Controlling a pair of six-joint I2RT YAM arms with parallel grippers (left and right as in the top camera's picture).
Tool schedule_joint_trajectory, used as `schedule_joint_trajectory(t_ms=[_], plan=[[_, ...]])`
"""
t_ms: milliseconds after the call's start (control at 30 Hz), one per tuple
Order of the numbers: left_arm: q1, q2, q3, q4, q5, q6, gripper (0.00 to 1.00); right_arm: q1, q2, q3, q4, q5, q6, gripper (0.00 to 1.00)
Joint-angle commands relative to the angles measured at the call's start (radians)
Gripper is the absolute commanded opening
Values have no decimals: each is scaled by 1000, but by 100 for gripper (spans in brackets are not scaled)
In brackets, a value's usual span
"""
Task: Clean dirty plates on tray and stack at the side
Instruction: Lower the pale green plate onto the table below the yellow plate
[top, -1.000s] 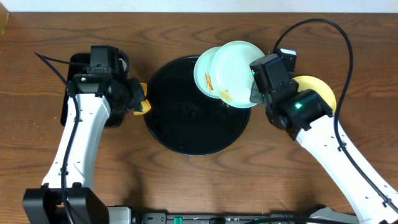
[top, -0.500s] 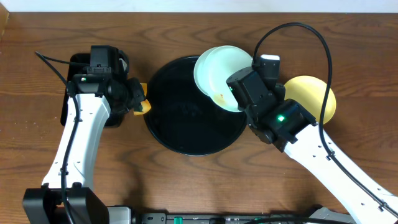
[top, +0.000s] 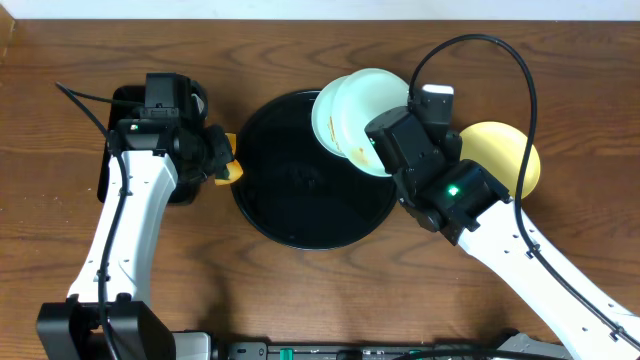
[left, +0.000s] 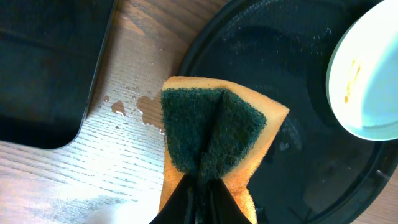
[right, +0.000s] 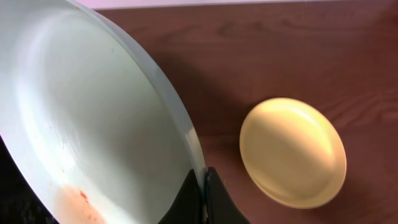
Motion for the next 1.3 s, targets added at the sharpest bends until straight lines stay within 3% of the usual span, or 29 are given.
schedule_joint_trajectory(t_ms=[0, 667, 967, 1267], plan=[[0, -1, 10, -3, 12, 9, 8, 13, -24, 5, 32, 45, -64, 1], [0, -1, 10, -3, 12, 8, 8, 88, -26, 5, 91, 172, -153, 1], [0, -1, 10, -3, 12, 8, 8, 73, -26, -6, 31, -92, -46, 1], [0, -1, 10, -2, 12, 9, 7, 72, -18, -104, 88, -216, 10, 1]])
